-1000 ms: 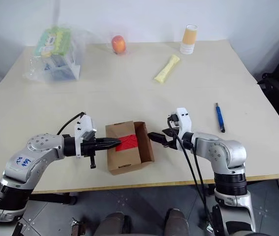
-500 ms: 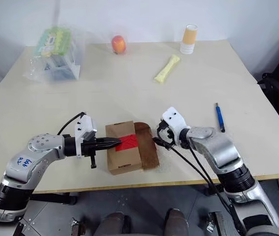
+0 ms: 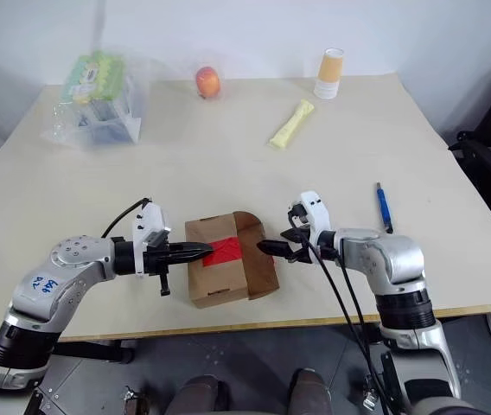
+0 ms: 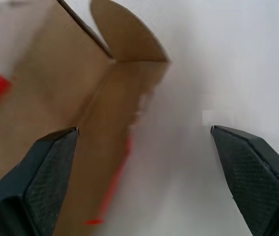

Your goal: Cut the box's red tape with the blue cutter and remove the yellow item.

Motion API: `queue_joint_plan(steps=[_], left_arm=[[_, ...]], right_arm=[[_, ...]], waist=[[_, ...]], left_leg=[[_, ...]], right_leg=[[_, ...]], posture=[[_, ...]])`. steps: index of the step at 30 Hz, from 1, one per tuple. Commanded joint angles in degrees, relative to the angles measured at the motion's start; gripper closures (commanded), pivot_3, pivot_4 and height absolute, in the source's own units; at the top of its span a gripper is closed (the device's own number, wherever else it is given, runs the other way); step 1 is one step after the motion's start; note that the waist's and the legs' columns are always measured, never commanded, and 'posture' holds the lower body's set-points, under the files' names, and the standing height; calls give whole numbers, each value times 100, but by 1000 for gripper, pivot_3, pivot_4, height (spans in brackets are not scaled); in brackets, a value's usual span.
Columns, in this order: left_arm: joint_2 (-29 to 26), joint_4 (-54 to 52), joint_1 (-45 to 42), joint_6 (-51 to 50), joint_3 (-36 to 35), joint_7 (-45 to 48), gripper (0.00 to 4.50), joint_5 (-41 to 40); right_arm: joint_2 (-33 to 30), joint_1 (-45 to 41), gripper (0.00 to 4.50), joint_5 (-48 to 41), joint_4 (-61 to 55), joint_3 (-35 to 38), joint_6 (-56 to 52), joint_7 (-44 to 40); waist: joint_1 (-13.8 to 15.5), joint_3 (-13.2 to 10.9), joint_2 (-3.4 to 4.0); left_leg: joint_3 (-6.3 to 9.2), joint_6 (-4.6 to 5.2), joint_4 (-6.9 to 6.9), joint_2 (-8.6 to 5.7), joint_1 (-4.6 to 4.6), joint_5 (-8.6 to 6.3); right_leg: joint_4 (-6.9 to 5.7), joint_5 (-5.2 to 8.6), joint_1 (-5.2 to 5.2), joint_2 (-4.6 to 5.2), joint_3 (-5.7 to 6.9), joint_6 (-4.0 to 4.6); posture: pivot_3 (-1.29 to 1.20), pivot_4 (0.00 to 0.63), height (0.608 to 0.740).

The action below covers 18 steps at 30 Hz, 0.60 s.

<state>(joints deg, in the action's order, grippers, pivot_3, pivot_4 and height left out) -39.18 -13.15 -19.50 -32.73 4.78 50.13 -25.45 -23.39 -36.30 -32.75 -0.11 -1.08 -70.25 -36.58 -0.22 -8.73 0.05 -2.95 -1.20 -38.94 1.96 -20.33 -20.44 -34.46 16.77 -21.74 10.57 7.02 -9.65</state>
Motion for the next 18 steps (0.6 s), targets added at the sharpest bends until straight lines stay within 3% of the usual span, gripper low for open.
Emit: queue_joint_plan(steps=[1,4,11,15,18], left_arm=[[-42,282,173,-110,180,-90,4500,315],[-74,193,240,-122,140,-101,4500,292],[-152,129,296,-138,1,-117,4500,292],[-187,133,326,-131,-100,-125,4500,283],[-214,125,386,-75,-129,-101,4500,287]], right_arm=[[-79,-120,24,84,343,-575,-76,-324],[13,-329,395,172,716,-947,122,-675],[276,-844,2678,518,1501,-1563,493,-1220],[546,-1210,4003,607,2166,-1388,422,-1186],[576,-1442,4003,570,2418,-1361,241,-1387]], waist=[[-4,0,0],[-11,2,-1],[-84,3,1],[-138,3,1],[-150,1,5]], left_leg=[[0,0,0,0,0,0],[0,-1,4,0,9,-1],[-1,-2,11,1,13,-1],[1,-2,12,2,13,-1],[1,-3,13,3,14,-1]], right_leg=[[0,0,0,0,0,0],[1,0,8,-1,0,0],[1,0,8,-1,1,0],[0,0,8,-1,2,-1],[0,0,8,-2,2,0]], posture=[[0,150,740],[0,150,740],[0,150,740],[0,150,740],[0,150,740]])
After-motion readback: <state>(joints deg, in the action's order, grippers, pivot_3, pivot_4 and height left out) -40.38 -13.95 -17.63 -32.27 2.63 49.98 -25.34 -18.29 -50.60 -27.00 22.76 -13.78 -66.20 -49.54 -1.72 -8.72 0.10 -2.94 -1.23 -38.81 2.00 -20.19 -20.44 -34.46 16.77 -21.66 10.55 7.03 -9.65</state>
